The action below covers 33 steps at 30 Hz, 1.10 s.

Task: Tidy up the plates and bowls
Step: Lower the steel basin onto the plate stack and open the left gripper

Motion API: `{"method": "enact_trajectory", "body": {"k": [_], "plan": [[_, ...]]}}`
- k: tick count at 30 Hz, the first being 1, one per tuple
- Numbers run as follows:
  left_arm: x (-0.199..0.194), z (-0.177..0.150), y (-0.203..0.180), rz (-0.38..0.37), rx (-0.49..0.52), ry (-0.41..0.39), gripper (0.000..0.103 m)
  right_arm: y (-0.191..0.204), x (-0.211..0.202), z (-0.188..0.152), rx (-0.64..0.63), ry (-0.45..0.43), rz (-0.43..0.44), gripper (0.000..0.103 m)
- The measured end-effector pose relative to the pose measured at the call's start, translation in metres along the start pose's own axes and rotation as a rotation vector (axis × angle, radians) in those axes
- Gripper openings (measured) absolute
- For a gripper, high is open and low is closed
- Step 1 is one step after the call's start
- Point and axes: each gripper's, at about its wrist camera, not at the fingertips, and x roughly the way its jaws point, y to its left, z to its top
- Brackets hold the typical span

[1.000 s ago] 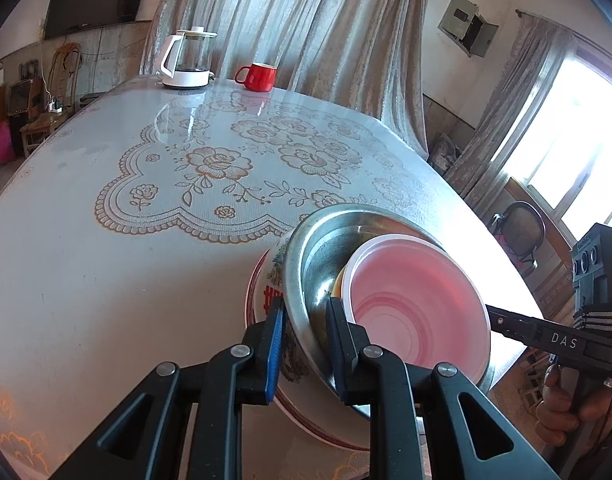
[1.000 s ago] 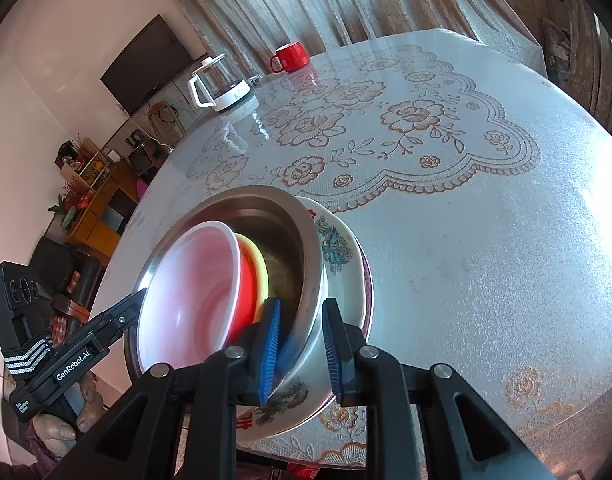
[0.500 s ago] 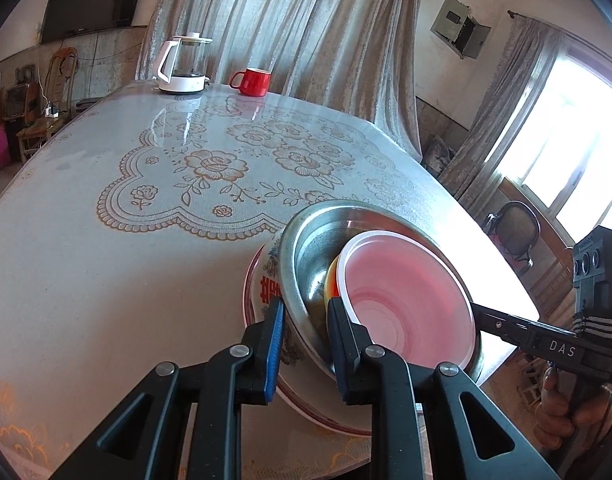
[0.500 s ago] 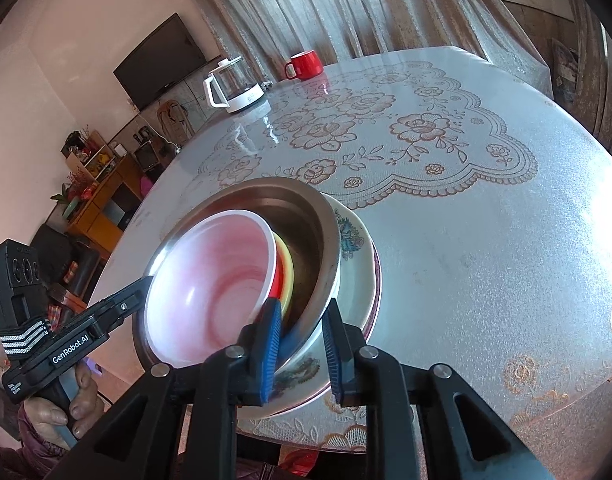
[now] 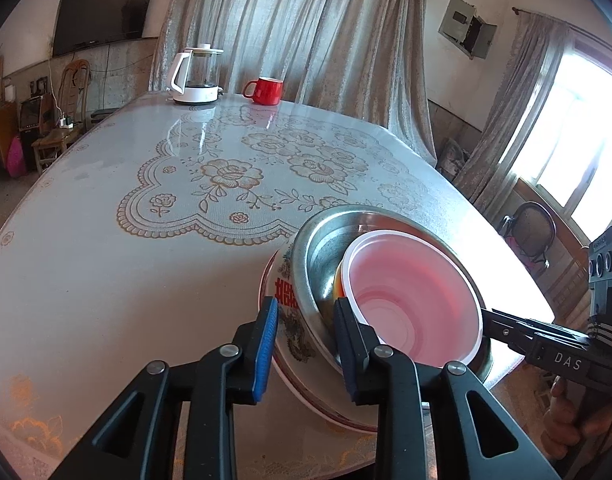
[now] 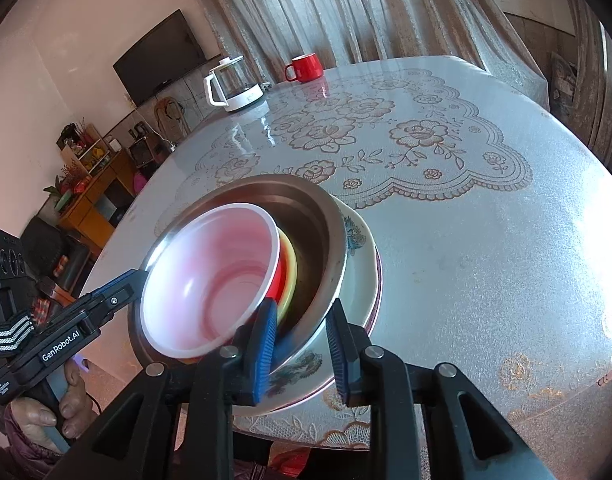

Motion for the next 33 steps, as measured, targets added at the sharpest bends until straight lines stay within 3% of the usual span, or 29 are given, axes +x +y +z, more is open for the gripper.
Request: {"method": "enact_trajectory", "body": {"k": [10,22,27,33], "plan": [[-0.006,-0.002,0.000,0.050,0.003,-0.020,0.038,0.012,-0.004,-0.007,-0.052,-0.040,-0.086,0.034],[-0.016,-0.004,0.007,0.167,0.011,-0.083,0.052,0.026,-0.011,-0.017,-0.074,-0.087,-0.135,0.041],[-0.020,-0.010,0.006,0.208,0.030,-0.108,0.061,0.030,-0.024,-0.021,-0.072,-0.164,-0.189,0.042],[-0.024,-0.021,0.004,0.238,0.035,-0.118,0.066,0.035,-0.038,-0.026,-0.055,-0.252,-0.249,0.054]]}}
